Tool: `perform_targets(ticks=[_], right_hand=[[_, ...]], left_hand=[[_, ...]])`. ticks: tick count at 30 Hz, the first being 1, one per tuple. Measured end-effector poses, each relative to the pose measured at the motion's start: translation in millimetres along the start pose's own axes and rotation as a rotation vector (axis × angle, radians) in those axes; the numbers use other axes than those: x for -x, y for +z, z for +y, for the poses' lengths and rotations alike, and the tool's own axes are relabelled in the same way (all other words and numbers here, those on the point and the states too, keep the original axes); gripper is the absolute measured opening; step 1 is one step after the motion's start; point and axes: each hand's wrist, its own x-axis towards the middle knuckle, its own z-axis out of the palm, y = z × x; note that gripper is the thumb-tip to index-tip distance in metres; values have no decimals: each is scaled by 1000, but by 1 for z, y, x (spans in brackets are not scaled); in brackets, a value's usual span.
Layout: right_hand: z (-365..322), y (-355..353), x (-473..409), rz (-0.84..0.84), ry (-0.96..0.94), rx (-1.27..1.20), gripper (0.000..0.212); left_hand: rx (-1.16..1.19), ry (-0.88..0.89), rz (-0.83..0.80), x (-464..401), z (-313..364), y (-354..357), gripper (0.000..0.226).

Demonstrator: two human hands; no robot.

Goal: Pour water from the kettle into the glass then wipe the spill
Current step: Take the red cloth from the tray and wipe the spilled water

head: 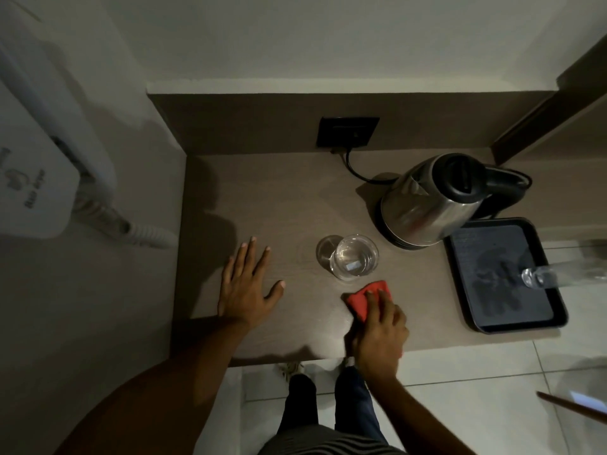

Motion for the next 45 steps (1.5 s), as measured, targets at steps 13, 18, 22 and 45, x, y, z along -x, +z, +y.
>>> perform_targets(ticks=[13, 18, 22, 45], right_hand=[[-65, 26, 14, -191, -403, 15, 76], [-5, 22, 13, -124, -655, 110, 64], [53, 3, -7, -125, -764, 234, 72], [222, -108, -71, -8, 47, 45, 62]], left_hand=[[24, 21, 29, -2, -4, 4, 74], [-30, 16, 42, -1, -4, 7, 73], [-38, 16, 28, -2, -5, 6, 74], [-55, 14, 26, -4, -6, 13, 75]])
